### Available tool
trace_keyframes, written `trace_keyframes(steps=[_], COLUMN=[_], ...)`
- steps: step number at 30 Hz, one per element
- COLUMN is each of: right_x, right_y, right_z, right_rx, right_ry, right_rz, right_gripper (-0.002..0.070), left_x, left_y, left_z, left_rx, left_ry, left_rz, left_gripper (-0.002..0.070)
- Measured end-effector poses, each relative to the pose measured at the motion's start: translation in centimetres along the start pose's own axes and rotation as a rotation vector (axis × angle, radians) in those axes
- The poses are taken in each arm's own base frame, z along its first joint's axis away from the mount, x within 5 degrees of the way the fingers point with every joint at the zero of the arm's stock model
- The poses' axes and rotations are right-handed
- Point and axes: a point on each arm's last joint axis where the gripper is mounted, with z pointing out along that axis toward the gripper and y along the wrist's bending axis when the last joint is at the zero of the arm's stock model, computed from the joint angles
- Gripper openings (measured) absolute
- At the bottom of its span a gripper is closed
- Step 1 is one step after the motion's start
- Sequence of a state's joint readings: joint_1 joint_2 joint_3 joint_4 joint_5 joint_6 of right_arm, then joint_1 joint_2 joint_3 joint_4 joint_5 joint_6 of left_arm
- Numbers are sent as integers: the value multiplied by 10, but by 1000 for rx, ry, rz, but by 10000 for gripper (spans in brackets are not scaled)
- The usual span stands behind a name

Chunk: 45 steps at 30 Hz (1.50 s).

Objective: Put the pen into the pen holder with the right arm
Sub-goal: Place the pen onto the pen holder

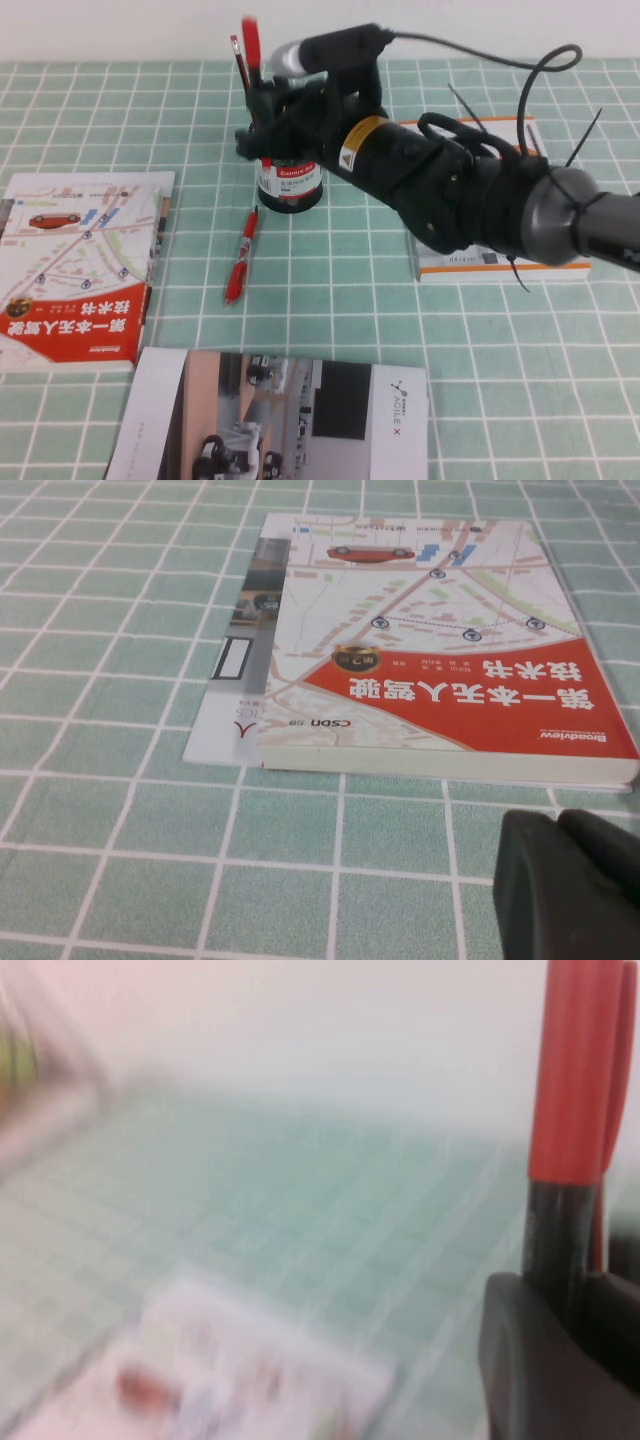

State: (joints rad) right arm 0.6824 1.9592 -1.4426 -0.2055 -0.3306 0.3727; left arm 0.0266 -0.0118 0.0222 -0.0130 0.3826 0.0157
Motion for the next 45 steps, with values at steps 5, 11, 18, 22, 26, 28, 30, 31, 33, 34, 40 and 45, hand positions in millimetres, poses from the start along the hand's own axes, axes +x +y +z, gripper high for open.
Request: trace_keyframes(steps=[5,11,18,22,26,28,30,31,33,34,40,45], right_x=[4,16,38,46,50,51,51,52,52,54,62,65], right_y=[-9,-21,-40,-44,-45,-45,-45,-45,-45,-46,-48,-48], right_z=[10,17,25,33,39,41,43,44,46,47,49,50], right_rx=[29,118,217,230,225,223,221,221,220,220,230,233], right_ry=[-203,-313,-295,-284,-270,-267,-260,-257,-256,-252,-213,-184], right_rz=[-57,-113,-73,-58,-31,-26,-22,-23,-22,-21,-4,7], right_gripper=[62,62,62,62,62,62,62,62,62,62,62,74], left_x=[0,0,0,0,0,0,0,0,0,0,0,0], left_y=[0,0,0,0,0,0,0,0,0,0,0,0], left_z=[0,0,0,0,0,0,0,0,0,0,0,0], left_rx=[0,0,0,0,0,0,0,0,0,0,0,0], left_ry=[0,0,0,0,0,0,0,0,0,0,0,0], left_rz=[0,0,0,0,0,0,0,0,0,0,0,0], left_gripper=[-4,-4,-4,-4,-4,-4,-4,-4,-4,-4,-4,-4])
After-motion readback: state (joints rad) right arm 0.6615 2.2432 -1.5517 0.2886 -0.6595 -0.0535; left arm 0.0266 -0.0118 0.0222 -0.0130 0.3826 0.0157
